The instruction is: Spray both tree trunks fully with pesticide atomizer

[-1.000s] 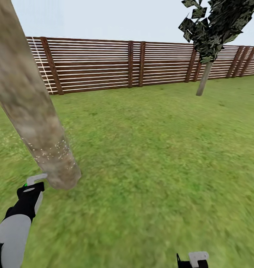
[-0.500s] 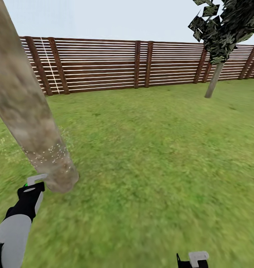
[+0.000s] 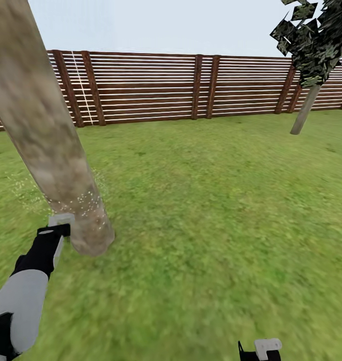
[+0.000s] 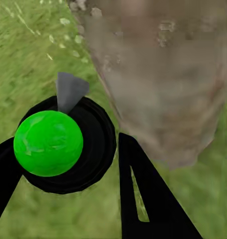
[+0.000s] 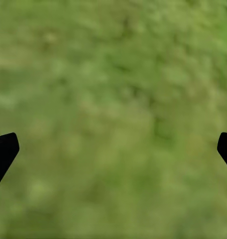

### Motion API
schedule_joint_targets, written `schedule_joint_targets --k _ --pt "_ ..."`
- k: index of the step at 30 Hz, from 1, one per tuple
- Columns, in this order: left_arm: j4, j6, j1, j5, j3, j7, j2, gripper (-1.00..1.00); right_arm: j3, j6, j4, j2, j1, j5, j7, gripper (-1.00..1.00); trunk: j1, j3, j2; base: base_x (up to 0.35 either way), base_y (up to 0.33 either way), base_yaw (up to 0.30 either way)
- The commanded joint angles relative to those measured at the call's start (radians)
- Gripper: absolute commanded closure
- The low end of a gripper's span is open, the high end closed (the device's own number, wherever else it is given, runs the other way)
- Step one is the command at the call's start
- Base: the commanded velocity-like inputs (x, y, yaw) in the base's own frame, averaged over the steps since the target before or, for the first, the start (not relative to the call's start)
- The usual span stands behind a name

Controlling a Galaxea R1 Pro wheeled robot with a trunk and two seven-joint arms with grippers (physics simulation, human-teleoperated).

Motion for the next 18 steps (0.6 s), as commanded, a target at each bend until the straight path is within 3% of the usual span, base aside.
schedule_joint_targets --k 1,5,6,8,10,14,16,18 --pt "-0.003 0.012 -0.024 -0.005 0.002 -0.003 0.001 1.00 -0.005 -0.003 0.001 0.000 -0.001 0.011 -0.005 -1.00 0.000 -0.001 0.000 0.000 0.000 0.000" --pt "-0.006 0.055 -0.056 -0.005 0.007 -0.016 0.025 1.00 -0.005 -0.003 0.001 0.000 -0.001 0.011 -0.005 -1.00 0.000 -0.001 0.000 0.000 0.000 0.000" --pt "-0.006 0.059 -0.055 -0.005 0.008 -0.032 0.038 1.00 -0.005 -0.003 0.001 0.000 -0.001 0.011 -0.005 -1.00 0.000 -0.001 0.000 0.000 0.000 0.000" --pt "-0.006 0.064 -0.053 -0.006 0.011 -0.094 0.090 1.00 -0.005 -0.003 0.001 0.000 -0.001 0.011 -0.005 -1.00 0.000 -0.001 0.000 0.000 0.000 0.000" --pt "-0.006 0.064 -0.044 -0.008 0.012 -0.104 0.104 1.00 -0.005 -0.004 0.001 0.000 -0.001 0.011 -0.005 -1.00 0.000 -0.001 0.000 0.000 0.000 0.000" --pt "0.003 0.061 -0.034 -0.009 0.001 -0.111 0.106 1.00 -0.004 -0.002 0.003 0.002 -0.001 0.011 -0.005 -1.00 0.000 -0.001 0.000 -0.047 0.000 0.000" --pt "0.012 0.053 0.005 -0.008 0.000 -0.116 0.099 1.00 -0.004 -0.002 0.004 0.003 -0.001 0.011 -0.005 -1.00 0.000 -0.001 0.000 -0.282 0.000 0.000" --pt "0.015 0.016 0.052 -0.009 -0.001 -0.187 0.083 1.00 -0.004 -0.002 0.000 0.007 -0.002 0.012 -0.004 -1.00 0.000 -0.001 0.000 -0.333 0.000 0.000"
